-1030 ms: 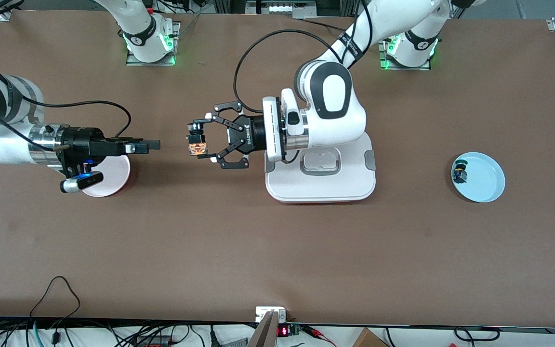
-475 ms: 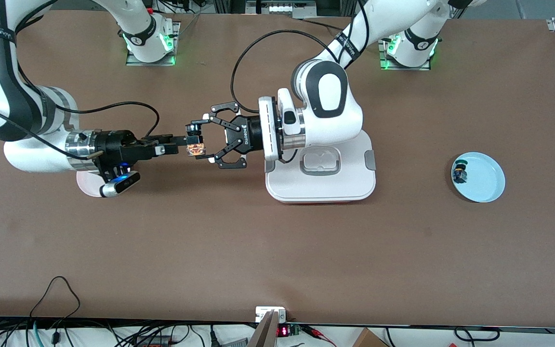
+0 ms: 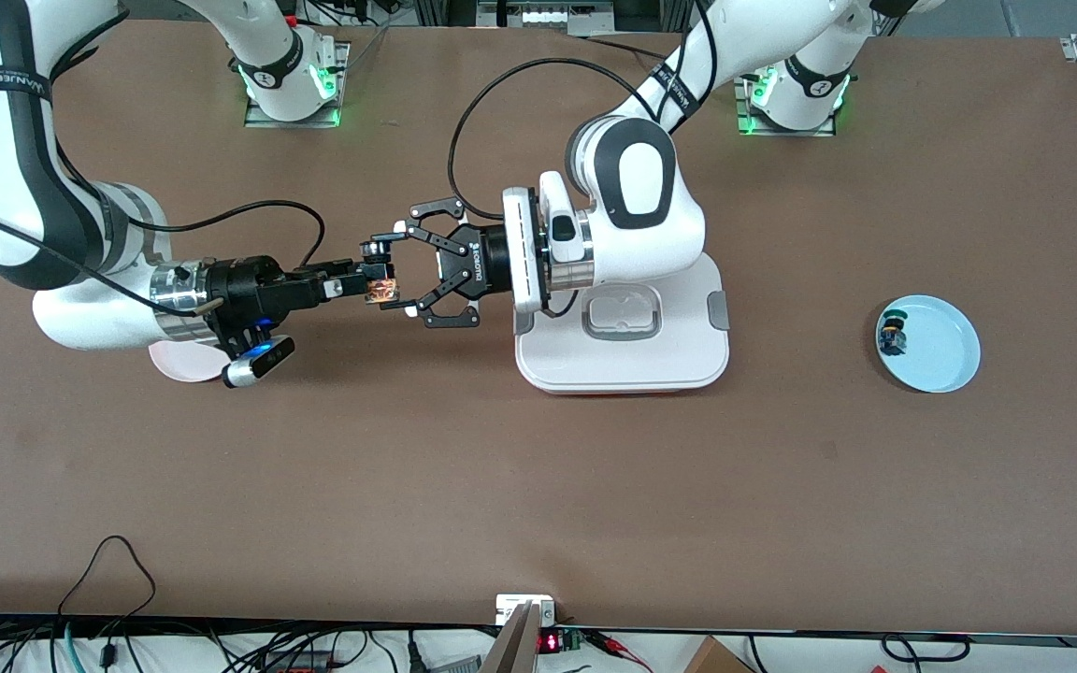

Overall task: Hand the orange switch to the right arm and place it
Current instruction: 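Close the right gripper on the switch held by the left gripper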

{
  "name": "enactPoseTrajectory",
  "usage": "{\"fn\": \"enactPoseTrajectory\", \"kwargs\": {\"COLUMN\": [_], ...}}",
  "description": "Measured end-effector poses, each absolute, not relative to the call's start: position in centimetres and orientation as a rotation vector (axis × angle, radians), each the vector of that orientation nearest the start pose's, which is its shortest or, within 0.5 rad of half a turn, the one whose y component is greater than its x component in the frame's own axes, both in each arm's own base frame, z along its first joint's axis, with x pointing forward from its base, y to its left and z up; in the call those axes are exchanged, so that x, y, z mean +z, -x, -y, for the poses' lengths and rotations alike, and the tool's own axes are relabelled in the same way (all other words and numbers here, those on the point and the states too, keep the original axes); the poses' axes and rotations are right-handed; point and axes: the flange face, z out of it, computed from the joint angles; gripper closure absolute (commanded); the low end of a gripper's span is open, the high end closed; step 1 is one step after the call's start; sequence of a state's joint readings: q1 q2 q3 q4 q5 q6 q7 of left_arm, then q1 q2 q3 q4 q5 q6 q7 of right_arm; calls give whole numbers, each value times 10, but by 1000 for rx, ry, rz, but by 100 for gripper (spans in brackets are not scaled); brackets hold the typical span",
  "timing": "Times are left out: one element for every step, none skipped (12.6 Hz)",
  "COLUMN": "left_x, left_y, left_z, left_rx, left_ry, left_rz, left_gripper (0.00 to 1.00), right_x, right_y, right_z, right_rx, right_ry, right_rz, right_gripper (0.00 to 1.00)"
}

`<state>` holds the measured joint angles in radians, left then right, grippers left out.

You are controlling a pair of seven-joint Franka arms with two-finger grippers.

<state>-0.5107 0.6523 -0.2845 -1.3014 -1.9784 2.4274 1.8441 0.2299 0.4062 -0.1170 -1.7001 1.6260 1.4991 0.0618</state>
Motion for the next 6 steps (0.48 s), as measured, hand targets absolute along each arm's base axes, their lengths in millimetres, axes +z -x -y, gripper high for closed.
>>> {"fn": "enactPoseTrajectory", "kwargs": {"left_x": [431, 431, 431, 431, 431, 431], "left_y": [-579, -579, -580, -580, -580, -580], "left_z": [510, 510, 510, 509, 509, 509], "left_rx": [1082, 1082, 1082, 1082, 1082, 1083], "left_ry": [-1407, -1407, -1407, -1407, -1407, -1407], "left_rz": [749, 749, 749, 749, 749, 749], "left_gripper": [100, 100, 100, 100, 100, 100], "right_x": [428, 431, 433, 431, 428, 426], "right_y": [-626, -627, -628, -630, -631, -632], "right_z": [-196, -196, -196, -197, -197, -197], "right_rx": [603, 606, 610, 614, 619, 622], "right_ry": [1522, 1520, 1519, 1518, 1517, 1517], "right_rz": [-323, -311, -304, -300, -300, -302], "right_gripper": [0, 0, 0, 0, 0, 0]}}
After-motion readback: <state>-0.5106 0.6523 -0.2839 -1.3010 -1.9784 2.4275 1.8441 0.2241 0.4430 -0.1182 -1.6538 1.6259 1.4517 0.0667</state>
